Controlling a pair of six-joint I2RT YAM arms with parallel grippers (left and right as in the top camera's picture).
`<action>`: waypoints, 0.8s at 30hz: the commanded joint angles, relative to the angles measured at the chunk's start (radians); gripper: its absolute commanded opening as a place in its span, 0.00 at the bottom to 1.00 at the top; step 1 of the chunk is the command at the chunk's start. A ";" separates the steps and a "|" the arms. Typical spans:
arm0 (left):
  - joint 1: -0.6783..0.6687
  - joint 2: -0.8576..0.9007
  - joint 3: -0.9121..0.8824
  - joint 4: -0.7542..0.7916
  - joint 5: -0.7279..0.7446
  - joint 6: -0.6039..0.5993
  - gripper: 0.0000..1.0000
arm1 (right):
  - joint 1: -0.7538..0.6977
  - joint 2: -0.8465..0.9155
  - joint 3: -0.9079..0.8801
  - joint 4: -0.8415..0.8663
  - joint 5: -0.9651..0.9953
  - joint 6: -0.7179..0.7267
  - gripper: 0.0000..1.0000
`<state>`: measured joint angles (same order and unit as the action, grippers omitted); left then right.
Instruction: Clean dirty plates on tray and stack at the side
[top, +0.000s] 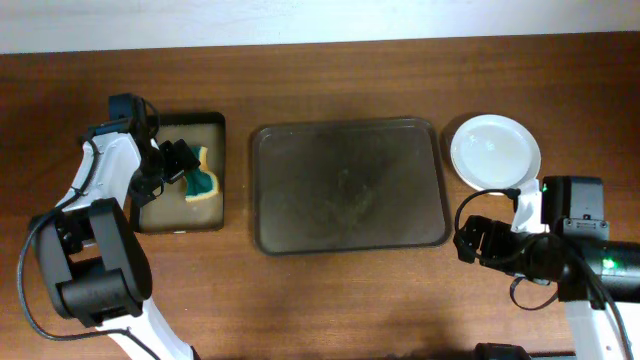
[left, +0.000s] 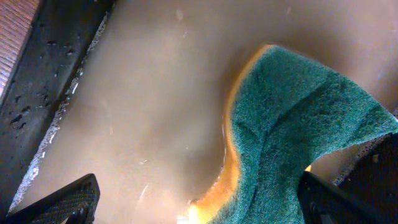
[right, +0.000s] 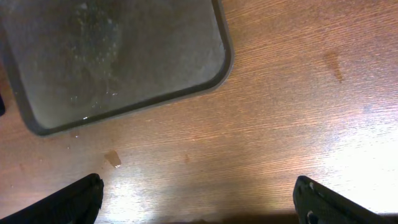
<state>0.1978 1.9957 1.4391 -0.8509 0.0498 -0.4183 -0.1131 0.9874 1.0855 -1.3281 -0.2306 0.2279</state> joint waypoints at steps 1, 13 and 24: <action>0.008 -0.010 0.015 -0.002 -0.008 0.008 0.99 | 0.009 0.035 -0.009 -0.001 -0.001 -0.010 0.98; 0.008 -0.010 0.015 -0.002 -0.008 0.009 0.99 | 0.009 -0.327 -0.291 0.349 -0.054 -0.010 0.98; 0.008 -0.010 0.015 -0.002 -0.008 0.008 0.99 | 0.014 -0.858 -0.711 0.822 -0.099 -0.032 0.98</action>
<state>0.1978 1.9957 1.4399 -0.8509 0.0498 -0.4183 -0.1101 0.2195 0.4751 -0.5949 -0.3099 0.2085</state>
